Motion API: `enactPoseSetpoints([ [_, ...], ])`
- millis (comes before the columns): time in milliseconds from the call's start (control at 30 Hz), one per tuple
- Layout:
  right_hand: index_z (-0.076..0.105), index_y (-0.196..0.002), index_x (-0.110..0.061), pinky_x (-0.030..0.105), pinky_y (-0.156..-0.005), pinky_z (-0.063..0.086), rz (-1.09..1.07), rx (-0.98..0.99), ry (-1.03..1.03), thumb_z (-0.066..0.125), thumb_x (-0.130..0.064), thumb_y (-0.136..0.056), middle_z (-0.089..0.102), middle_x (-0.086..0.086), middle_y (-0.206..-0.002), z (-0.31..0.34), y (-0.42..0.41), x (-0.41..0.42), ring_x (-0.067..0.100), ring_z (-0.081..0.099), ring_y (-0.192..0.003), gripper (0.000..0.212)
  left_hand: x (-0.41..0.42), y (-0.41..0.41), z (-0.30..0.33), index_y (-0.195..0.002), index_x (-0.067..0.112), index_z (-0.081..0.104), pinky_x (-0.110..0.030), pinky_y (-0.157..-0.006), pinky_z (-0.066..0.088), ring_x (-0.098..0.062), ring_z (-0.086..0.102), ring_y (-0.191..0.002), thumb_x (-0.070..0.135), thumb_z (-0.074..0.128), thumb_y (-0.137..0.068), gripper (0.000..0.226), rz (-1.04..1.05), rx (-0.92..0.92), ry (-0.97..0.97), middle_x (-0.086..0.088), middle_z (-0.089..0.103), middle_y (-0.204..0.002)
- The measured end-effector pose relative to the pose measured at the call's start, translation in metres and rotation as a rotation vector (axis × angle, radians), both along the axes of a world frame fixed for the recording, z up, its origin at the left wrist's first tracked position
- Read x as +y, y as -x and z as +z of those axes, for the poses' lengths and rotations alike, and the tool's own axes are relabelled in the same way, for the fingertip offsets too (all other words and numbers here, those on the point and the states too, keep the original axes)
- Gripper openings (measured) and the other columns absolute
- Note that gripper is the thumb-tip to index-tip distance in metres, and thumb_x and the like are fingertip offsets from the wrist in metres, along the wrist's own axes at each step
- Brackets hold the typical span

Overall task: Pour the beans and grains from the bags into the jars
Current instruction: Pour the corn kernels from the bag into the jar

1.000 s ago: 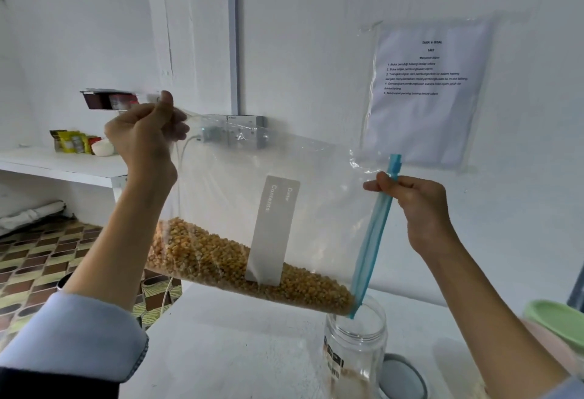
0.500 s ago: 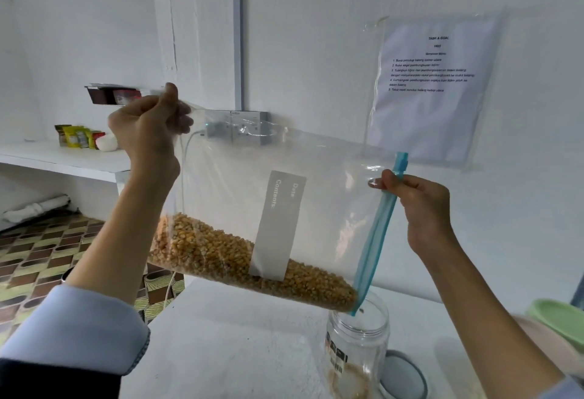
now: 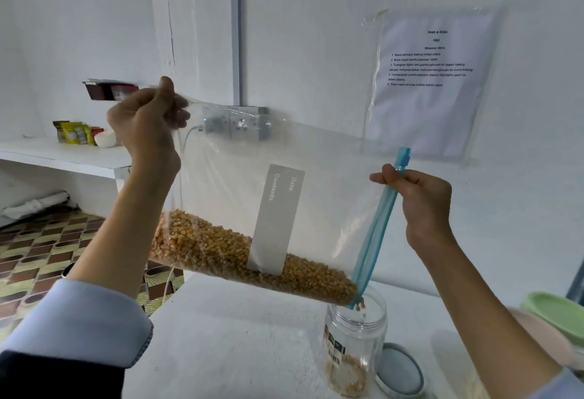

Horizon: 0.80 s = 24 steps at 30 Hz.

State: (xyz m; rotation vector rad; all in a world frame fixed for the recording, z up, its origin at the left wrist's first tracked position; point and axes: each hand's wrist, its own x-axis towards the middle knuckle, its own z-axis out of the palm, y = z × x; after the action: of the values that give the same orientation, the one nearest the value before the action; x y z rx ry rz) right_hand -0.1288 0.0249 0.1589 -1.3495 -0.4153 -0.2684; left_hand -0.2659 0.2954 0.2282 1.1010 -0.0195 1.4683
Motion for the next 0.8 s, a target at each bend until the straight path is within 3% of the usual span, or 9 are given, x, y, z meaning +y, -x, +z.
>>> enactPoseSetpoints([
  [133,0.072,-0.085,-0.014,-0.004,-0.062,0.038,0.005,0.008,0.014,0.067,-0.020,-0.086,0.069,-0.010,-0.082,-0.001,0.002,0.000,-0.001,0.059,-0.077,0.008,0.000,-0.001,-0.001,-0.053,0.016,0.067,-0.026,-0.049,0.041,-0.015,0.050,-0.045,0.011,0.066,-0.087,0.035,-0.008,0.005,-0.009,0.002,0.061,-0.049],
  [300,0.071,-0.075,-0.018,0.004,-0.067,0.039,0.014,0.026,0.006,0.069,-0.020,-0.085,0.070,-0.005,-0.084,0.000,0.002,0.001,0.005,0.059,-0.082,0.011,-0.002,-0.003,0.000,-0.044,0.019,0.064,-0.024,-0.047,0.037,-0.013,0.047,-0.044,0.009,0.065,-0.087,0.044,-0.020,-0.002,0.003,0.003,0.058,-0.047],
  [400,0.073,-0.082,-0.012,-0.003,-0.061,0.039,-0.014,0.035,-0.035,0.068,-0.020,-0.086,0.070,-0.007,-0.084,0.001,0.001,0.000,0.004,0.060,-0.081,0.010,-0.003,-0.004,0.000,-0.047,0.015,0.061,-0.023,-0.045,0.032,-0.012,0.042,-0.042,0.008,0.064,-0.088,0.041,-0.009,-0.048,0.028,0.002,0.056,-0.045],
  [533,0.072,-0.076,-0.017,-0.002,-0.061,0.039,-0.010,0.039,-0.008,0.069,-0.021,-0.085,0.071,-0.003,-0.085,0.002,0.002,0.002,0.003,0.059,-0.082,0.010,-0.005,-0.009,-0.002,-0.055,0.008,0.055,-0.022,-0.043,0.026,-0.009,0.036,-0.039,0.010,0.058,-0.092,0.037,0.051,-0.078,0.046,0.006,0.053,-0.043],
  [800,0.072,-0.081,-0.014,-0.003,-0.060,0.039,-0.038,0.042,-0.047,0.069,-0.019,-0.086,0.070,-0.005,-0.082,-0.001,0.001,0.004,0.002,0.060,-0.079,0.008,-0.007,-0.013,-0.005,-0.044,0.024,0.052,-0.026,-0.044,0.024,-0.008,0.033,-0.038,0.014,0.055,-0.094,0.051,0.119,-0.081,-0.010,0.012,0.046,-0.039],
])
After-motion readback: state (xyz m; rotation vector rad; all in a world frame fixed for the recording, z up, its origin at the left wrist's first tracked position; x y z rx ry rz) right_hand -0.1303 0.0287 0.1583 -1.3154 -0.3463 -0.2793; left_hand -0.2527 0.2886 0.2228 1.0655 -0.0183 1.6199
